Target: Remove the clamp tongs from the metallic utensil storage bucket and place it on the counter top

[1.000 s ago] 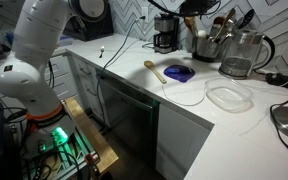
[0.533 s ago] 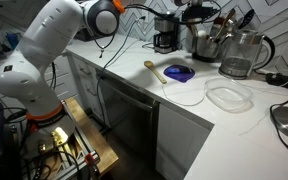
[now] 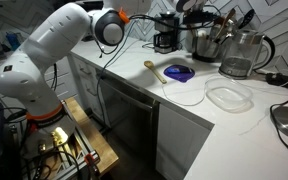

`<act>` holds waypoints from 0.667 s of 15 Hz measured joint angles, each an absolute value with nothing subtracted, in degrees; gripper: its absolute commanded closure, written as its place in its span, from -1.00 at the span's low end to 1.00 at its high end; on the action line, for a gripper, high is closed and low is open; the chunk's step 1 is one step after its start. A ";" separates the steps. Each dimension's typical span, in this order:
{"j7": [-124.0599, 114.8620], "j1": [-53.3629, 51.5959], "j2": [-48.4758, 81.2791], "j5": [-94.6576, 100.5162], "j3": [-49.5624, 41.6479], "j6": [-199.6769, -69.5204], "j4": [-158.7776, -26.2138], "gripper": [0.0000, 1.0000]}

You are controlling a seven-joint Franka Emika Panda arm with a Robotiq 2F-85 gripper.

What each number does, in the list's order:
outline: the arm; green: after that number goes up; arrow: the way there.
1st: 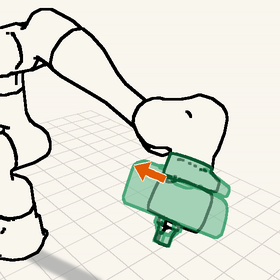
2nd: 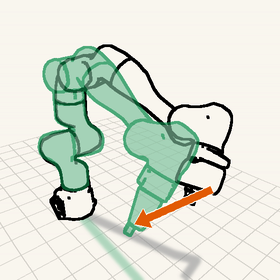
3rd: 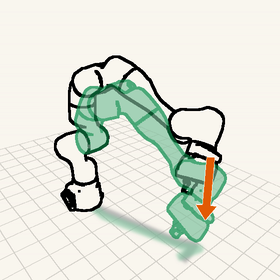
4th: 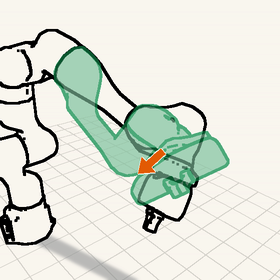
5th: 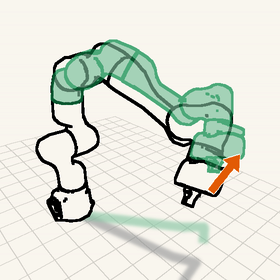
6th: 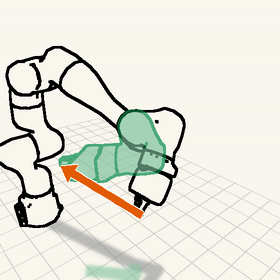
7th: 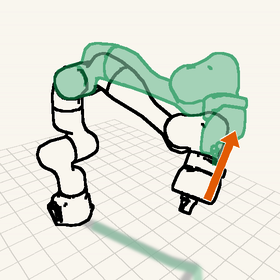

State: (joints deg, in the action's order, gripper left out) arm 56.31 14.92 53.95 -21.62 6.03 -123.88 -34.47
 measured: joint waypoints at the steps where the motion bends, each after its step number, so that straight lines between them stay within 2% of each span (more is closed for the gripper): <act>1: 56.31 14.93 54.55 -21.62 6.13 -124.47 -33.84 -0.40; 10: 56.27 15.03 56.91 -21.62 7.28 -126.69 -31.20 0.98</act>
